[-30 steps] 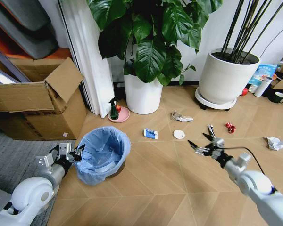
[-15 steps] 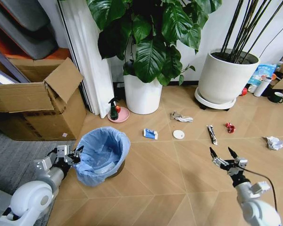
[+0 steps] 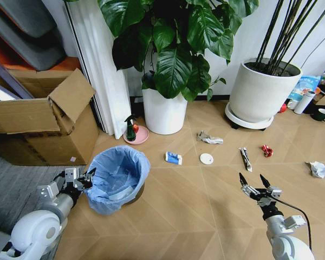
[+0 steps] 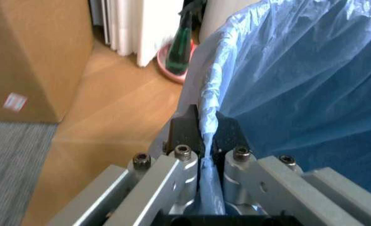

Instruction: Pick up the trash bin and place the garbage on the floor into it.

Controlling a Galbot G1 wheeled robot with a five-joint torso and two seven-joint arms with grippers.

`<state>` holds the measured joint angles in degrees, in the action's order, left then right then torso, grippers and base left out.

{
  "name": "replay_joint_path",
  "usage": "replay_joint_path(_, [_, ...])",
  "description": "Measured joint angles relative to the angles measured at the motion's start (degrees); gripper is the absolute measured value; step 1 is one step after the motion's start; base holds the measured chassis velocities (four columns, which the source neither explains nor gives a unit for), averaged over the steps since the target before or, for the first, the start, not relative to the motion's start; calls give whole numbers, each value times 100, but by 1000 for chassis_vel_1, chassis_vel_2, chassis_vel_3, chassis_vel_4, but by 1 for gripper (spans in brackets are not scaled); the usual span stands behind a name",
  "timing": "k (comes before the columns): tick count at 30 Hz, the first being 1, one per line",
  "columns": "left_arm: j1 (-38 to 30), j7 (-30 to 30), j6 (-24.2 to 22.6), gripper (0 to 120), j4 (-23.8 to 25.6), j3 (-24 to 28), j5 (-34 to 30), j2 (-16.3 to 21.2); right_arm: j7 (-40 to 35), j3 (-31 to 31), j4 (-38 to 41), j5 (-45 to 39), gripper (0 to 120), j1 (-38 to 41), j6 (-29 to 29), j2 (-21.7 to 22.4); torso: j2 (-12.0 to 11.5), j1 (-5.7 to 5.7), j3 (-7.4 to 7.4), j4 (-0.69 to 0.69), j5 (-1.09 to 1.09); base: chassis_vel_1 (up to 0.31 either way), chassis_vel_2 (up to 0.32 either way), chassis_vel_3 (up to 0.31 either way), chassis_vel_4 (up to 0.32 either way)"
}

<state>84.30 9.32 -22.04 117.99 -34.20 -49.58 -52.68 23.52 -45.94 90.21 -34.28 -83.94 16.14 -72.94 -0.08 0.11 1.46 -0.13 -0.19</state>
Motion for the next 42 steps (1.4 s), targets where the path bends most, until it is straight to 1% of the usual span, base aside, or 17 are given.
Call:
replay_joint_path(1, [-2,0,0,0,0,5,3,-2,3,1,-3,0,100,2,9,6,0,0,0,-1,-1,-252,229,242,-219])
replay_joint_path(3, [-10,-1,3,0,-3,18,7,-10,44,22,-9,1,100,4,39,24,0,1,0,0,4,-232,249,229,-253])
replay_joint_path(5, [-10,-1,3,0,-4,20,7,-10,46,23,-9,2,100,4,41,25,0,1,0,0,4,-213,230,229,-248])
replay_joint_path(6, [-13,-1,3,0,-9,26,8,-14,79,37,-13,16,100,4,64,28,0,1,0,1,-1,-219,206,230,-210])
replay_joint_path(10, [-18,-1,3,0,-17,29,8,-17,101,61,-29,27,100,4,75,28,0,1,1,0,4,-182,185,196,-175])
replay_joint_path(12, [-20,-1,4,0,-19,33,8,-17,112,69,-36,33,100,5,82,29,0,1,1,0,2,-154,163,114,-151])
replay_joint_path(42, [-146,17,2,0,-84,155,-36,30,308,164,-114,90,100,17,131,100,0,0,-1,0,1,-76,80,84,-81])
